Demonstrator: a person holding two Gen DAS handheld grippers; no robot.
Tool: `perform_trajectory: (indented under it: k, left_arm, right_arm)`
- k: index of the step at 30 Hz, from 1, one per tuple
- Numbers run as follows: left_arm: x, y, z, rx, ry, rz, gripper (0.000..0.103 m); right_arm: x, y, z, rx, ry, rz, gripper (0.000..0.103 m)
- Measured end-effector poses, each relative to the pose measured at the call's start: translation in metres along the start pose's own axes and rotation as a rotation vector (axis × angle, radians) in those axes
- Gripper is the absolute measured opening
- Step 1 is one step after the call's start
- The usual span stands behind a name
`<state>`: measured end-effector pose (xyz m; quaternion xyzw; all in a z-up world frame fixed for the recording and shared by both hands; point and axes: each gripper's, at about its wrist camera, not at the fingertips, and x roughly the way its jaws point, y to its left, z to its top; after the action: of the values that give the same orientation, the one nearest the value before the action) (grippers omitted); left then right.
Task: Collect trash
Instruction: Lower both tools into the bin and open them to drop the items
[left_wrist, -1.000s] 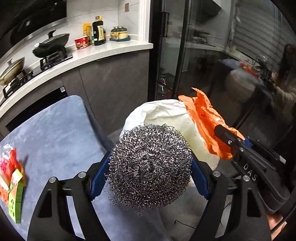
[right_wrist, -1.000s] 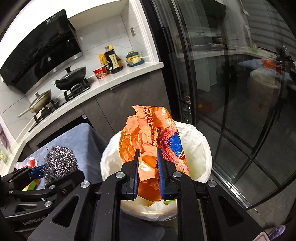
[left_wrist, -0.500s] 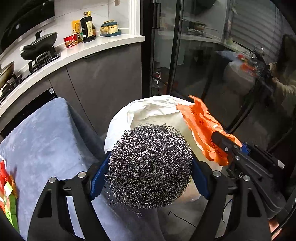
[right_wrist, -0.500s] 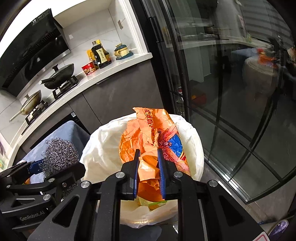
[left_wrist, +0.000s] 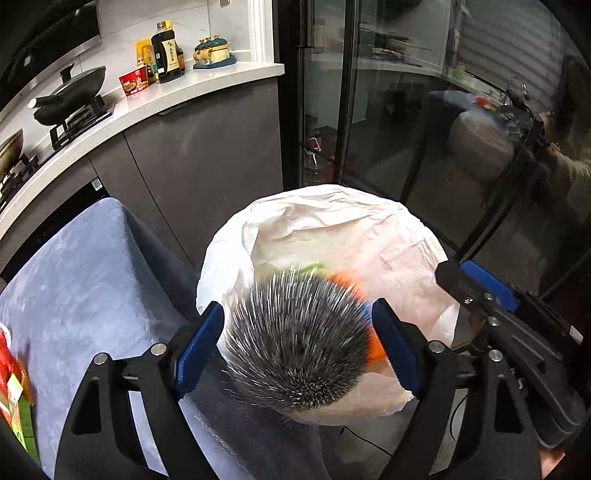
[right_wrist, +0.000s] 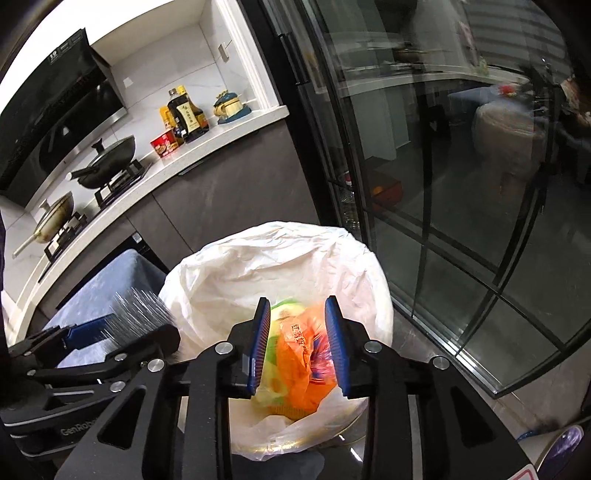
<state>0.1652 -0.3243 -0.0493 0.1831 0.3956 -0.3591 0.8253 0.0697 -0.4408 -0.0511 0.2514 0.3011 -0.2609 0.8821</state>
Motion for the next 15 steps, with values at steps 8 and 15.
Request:
perform_trajectory:
  k: [8,15]
  left_arm:
    - [-0.007,0.003,0.007,-0.015,-0.025,0.015,0.092]
    - [-0.021,0.011,0.005,-0.058,-0.039,0.011,0.092]
  right_arm:
    - [-0.018,-0.006,0.0,0.019,-0.038,-0.013,0.036]
    - [-0.033,0.002,0.001,0.003,-0.061,0.0,0.037]
